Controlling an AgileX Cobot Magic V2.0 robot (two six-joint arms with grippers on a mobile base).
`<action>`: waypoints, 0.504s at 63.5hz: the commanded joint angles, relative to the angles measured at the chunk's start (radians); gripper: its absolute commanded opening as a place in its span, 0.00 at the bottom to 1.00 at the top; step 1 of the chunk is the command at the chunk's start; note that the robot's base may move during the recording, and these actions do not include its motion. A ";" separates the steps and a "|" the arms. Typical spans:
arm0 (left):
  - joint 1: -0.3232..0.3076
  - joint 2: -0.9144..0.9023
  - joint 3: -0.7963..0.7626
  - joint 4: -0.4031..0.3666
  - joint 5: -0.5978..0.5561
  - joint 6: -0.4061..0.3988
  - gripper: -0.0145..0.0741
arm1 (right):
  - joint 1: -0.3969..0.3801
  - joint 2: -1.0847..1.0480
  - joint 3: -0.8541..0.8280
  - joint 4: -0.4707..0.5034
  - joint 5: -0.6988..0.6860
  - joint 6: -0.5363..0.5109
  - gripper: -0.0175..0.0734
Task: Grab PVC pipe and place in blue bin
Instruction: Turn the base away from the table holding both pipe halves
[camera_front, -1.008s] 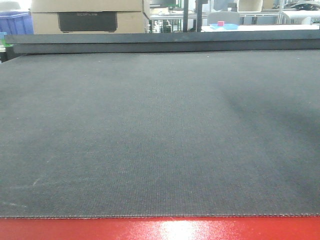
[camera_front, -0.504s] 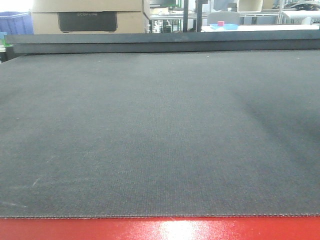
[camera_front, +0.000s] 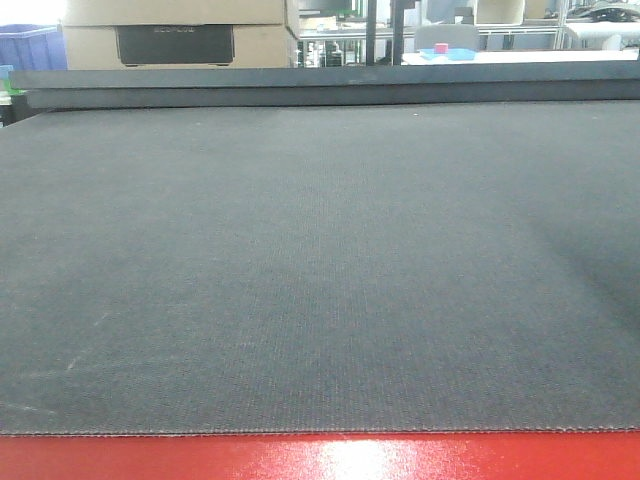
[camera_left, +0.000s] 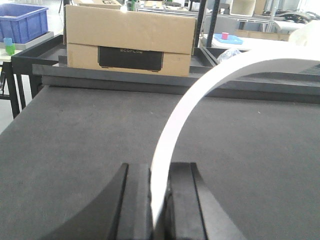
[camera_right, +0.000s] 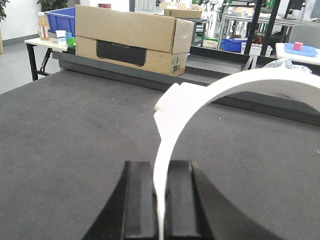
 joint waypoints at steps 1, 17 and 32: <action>-0.007 -0.071 0.023 -0.003 0.035 0.001 0.04 | 0.000 -0.039 0.027 -0.008 -0.023 0.007 0.02; -0.005 -0.179 0.068 0.001 0.081 0.001 0.04 | 0.000 -0.112 0.054 -0.022 -0.017 0.007 0.02; -0.005 -0.181 0.076 -0.005 0.086 -0.001 0.04 | 0.000 -0.117 0.054 -0.022 0.008 0.007 0.02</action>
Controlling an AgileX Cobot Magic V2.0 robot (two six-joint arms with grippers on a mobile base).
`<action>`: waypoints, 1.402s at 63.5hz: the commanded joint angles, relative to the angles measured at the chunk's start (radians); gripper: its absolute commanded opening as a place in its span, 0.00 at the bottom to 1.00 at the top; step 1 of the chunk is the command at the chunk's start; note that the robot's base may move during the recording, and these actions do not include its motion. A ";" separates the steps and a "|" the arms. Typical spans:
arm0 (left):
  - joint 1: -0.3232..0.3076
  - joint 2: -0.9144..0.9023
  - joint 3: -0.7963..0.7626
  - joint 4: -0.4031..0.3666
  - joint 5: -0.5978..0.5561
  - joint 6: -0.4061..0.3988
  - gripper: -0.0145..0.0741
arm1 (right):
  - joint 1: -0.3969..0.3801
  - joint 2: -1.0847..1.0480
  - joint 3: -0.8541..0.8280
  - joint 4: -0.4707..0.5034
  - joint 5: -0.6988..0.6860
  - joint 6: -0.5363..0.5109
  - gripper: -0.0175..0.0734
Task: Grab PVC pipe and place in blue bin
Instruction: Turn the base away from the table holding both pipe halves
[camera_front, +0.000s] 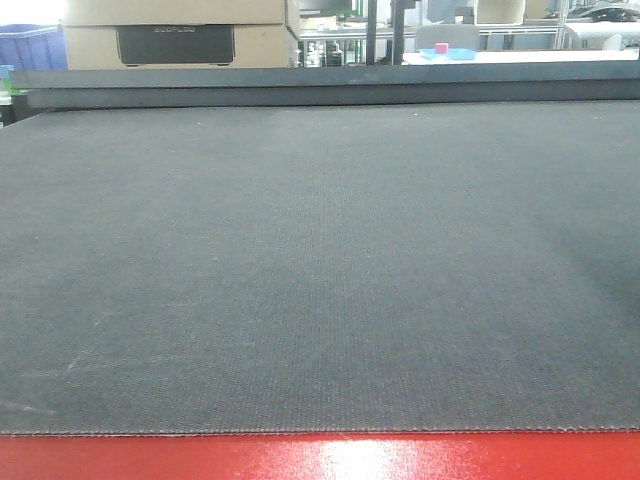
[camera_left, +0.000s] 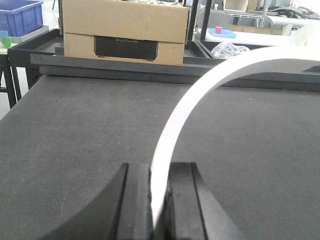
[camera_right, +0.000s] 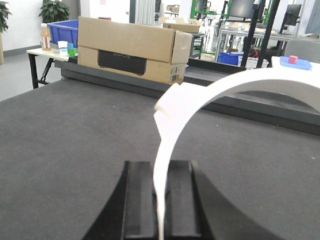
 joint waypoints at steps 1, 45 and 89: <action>-0.005 -0.006 0.000 -0.005 -0.023 -0.001 0.04 | 0.000 -0.005 0.003 -0.009 -0.008 0.002 0.02; -0.005 -0.006 0.000 -0.005 -0.023 -0.001 0.04 | 0.000 -0.005 0.003 -0.009 0.019 0.002 0.02; -0.005 -0.006 0.000 -0.005 -0.023 -0.001 0.04 | 0.000 -0.005 0.003 -0.009 0.019 0.002 0.02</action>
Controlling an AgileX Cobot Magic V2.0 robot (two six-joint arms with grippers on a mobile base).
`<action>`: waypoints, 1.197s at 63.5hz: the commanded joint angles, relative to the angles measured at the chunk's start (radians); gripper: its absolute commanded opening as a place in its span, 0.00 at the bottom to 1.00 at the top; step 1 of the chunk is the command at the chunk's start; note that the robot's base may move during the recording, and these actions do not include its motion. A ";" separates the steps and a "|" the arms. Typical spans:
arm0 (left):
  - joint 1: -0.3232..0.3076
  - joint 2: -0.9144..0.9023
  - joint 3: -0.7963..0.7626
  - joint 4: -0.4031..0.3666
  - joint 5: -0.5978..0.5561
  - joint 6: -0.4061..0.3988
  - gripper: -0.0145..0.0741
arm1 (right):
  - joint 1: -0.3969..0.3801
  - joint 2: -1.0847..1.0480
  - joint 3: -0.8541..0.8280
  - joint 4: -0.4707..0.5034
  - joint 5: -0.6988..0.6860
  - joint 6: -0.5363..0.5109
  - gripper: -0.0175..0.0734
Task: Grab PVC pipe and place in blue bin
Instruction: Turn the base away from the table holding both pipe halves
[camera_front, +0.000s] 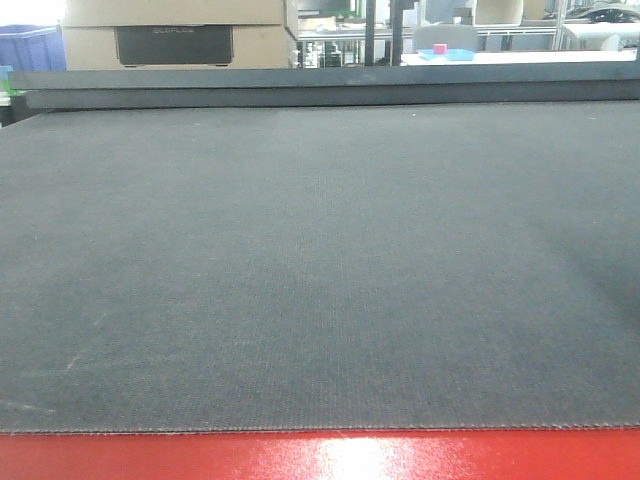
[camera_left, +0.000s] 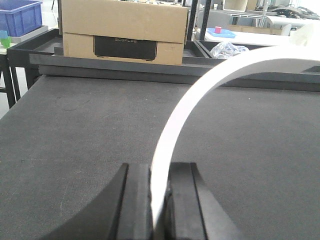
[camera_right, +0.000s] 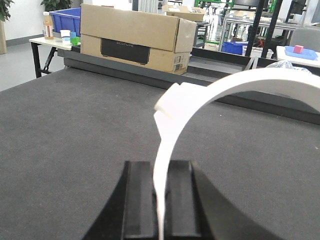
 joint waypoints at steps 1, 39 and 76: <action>-0.005 -0.006 -0.001 -0.005 -0.023 -0.001 0.04 | 0.000 -0.005 0.001 -0.009 -0.017 0.000 0.02; -0.005 -0.006 -0.001 -0.005 -0.023 -0.001 0.04 | 0.000 -0.005 0.001 -0.009 -0.017 0.000 0.02; -0.005 -0.029 -0.001 -0.005 -0.023 -0.001 0.04 | 0.000 -0.005 0.001 -0.009 -0.023 0.000 0.02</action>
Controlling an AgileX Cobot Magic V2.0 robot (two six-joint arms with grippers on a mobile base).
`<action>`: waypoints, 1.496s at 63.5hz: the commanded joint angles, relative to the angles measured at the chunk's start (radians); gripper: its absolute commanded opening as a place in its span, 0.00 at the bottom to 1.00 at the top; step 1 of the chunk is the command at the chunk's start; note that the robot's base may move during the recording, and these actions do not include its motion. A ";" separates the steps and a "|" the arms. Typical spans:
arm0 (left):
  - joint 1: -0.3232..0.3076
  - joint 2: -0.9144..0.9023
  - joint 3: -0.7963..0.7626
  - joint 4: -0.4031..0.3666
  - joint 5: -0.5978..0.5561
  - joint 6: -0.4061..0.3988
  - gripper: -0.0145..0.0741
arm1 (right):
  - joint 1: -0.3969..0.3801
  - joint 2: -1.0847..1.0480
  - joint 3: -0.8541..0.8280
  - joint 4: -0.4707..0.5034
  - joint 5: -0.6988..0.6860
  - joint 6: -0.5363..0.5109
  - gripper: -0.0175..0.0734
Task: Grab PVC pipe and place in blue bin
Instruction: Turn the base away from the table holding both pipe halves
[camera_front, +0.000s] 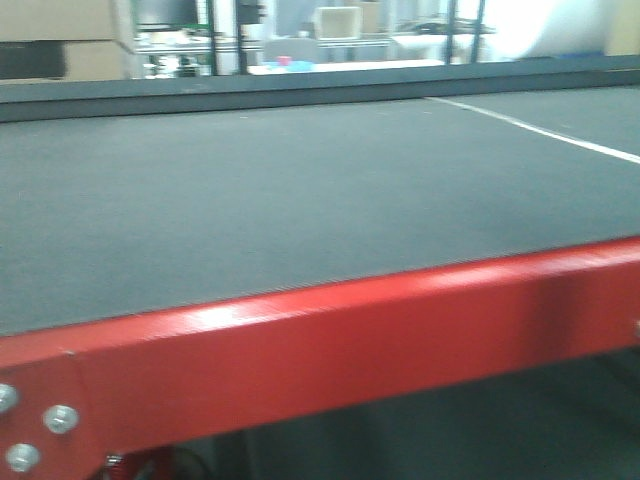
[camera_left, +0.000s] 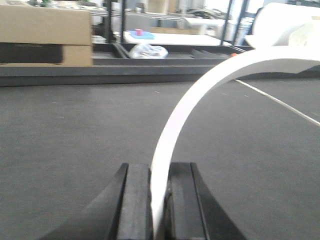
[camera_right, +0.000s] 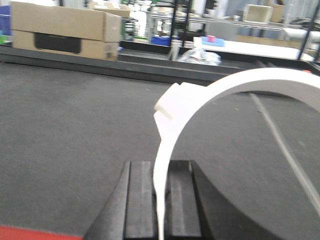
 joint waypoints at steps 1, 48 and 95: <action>-0.005 -0.008 -0.002 -0.005 -0.024 -0.001 0.04 | 0.000 -0.005 0.001 -0.009 -0.024 0.000 0.02; -0.005 -0.008 -0.002 -0.005 -0.024 -0.001 0.04 | 0.000 -0.005 0.001 -0.009 -0.024 0.000 0.02; -0.005 -0.008 -0.002 -0.005 -0.024 -0.001 0.04 | 0.000 -0.005 0.001 -0.009 -0.024 0.000 0.02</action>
